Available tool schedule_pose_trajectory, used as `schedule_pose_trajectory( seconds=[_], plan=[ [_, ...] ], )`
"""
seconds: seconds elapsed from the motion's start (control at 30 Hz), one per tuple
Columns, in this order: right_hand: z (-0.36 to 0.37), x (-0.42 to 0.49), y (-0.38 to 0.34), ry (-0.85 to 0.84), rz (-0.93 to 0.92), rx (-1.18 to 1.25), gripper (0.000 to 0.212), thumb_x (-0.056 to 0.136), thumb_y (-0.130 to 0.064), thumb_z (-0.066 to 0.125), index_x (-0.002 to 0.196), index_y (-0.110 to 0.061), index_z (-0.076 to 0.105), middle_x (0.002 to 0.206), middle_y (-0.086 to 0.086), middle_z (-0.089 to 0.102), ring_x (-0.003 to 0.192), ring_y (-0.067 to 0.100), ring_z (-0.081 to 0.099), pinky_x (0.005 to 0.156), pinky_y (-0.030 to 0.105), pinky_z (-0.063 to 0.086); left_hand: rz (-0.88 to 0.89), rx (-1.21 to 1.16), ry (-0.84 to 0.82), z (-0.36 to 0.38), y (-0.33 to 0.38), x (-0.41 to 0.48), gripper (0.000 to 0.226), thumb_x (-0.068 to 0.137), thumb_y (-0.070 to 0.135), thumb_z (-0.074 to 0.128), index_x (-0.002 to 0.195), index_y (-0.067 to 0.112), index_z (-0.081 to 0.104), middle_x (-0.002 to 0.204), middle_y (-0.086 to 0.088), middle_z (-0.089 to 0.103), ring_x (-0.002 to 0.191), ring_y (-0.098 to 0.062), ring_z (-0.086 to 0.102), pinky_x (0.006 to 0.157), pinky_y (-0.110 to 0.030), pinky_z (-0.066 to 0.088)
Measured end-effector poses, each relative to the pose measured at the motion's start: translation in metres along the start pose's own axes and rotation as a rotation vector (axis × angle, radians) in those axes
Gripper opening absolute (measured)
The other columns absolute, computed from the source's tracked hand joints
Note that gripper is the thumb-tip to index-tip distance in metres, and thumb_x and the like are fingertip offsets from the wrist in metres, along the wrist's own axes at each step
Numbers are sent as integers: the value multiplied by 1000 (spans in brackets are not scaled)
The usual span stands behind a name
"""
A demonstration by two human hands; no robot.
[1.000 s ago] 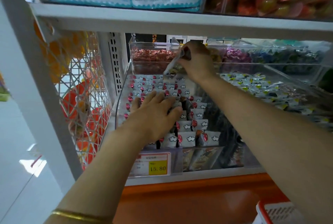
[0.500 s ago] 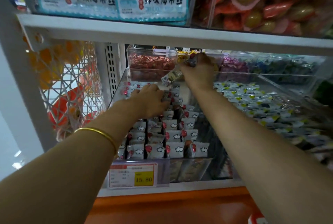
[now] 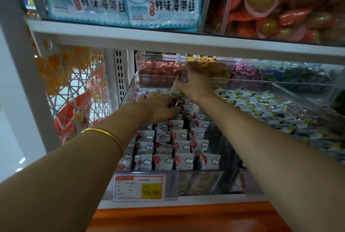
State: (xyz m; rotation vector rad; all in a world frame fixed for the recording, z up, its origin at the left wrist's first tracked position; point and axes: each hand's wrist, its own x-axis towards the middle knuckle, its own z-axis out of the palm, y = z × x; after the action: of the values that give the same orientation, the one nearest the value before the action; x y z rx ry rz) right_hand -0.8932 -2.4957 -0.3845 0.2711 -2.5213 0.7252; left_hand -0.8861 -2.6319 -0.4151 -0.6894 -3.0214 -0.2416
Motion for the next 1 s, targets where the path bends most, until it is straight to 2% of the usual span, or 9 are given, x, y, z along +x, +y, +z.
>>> schedule_pose_trajectory(
  seconds=[0.07, 0.13, 0.27, 0.33, 0.47, 0.6, 0.73, 0.9, 1.0],
  plan=[
    [2, 5, 1, -101, -29, -77, 31, 88, -17, 61, 116, -8, 51, 110, 8, 58, 95, 19, 52, 73, 24, 36, -8, 52, -31, 0, -1, 0, 50, 88, 57, 34, 128, 29, 47, 137, -5, 43, 132, -30, 30, 104, -57, 24],
    [3, 7, 2, -224, -30, -113, 30, 86, -19, 65, 112, -7, 55, 106, 5, 56, 92, 17, 50, 74, 26, 36, -38, 105, -67, 2, -3, -3, 62, 87, 63, 28, 140, 33, 34, 153, -1, 22, 141, -29, 12, 107, -60, 14],
    [13, 6, 1, -426, -100, -286, 16, 92, -19, 56, 101, -17, 69, 113, 1, 66, 111, 20, 55, 97, 39, 43, -55, 77, -79, 8, -6, -12, 66, 87, 67, 23, 146, 39, 15, 159, 1, -2, 144, -24, -7, 110, -59, -1],
    [14, 10, 1, -397, -79, -293, 20, 95, -15, 50, 103, -21, 67, 120, 0, 63, 119, 22, 50, 102, 44, 40, -69, 65, -80, 8, -5, -16, 66, 87, 68, 22, 146, 40, 13, 159, 2, -3, 144, -24, -8, 111, -58, -1],
    [13, 26, 5, -265, 12, -230, 17, 92, -5, 50, 96, -17, 61, 112, 6, 62, 102, 21, 57, 92, 39, 48, -54, 69, -68, 4, -2, -21, 65, 88, 66, 21, 146, 36, 17, 159, 2, -2, 145, -25, -7, 111, -57, 0],
    [27, 32, 7, -239, -6, -415, 17, 91, -16, 56, 107, -16, 63, 110, 9, 54, 101, 25, 54, 90, 39, 48, -47, 59, -70, 0, 2, -28, 61, 92, 61, 20, 147, 34, 18, 159, -1, -2, 144, -26, -8, 111, -58, -2],
    [36, 28, 9, -210, 32, -516, 13, 89, -27, 59, 98, -21, 66, 111, 9, 51, 102, 28, 50, 89, 42, 48, -50, 30, -81, -2, 7, -37, 58, 96, 54, 21, 147, 29, 21, 158, -3, 0, 144, -27, -7, 112, -56, -2],
    [13, 34, 1, -14, 128, -185, 11, 92, -11, 55, 82, -13, 59, 96, 9, 63, 90, 22, 60, 77, 34, 52, -80, -134, 69, -9, 12, -53, 51, 95, 44, 38, 135, 13, 43, 150, -13, 25, 140, -31, 16, 114, -50, 16],
    [-10, 20, -5, 163, 186, 30, 13, 94, -13, 50, 90, -6, 60, 97, 14, 64, 89, 27, 59, 72, 32, 46, -65, -200, 104, -14, 16, -63, 42, 95, 37, 43, 118, 3, 50, 139, -20, 35, 132, -37, 28, 108, -47, 27]
  ],
)
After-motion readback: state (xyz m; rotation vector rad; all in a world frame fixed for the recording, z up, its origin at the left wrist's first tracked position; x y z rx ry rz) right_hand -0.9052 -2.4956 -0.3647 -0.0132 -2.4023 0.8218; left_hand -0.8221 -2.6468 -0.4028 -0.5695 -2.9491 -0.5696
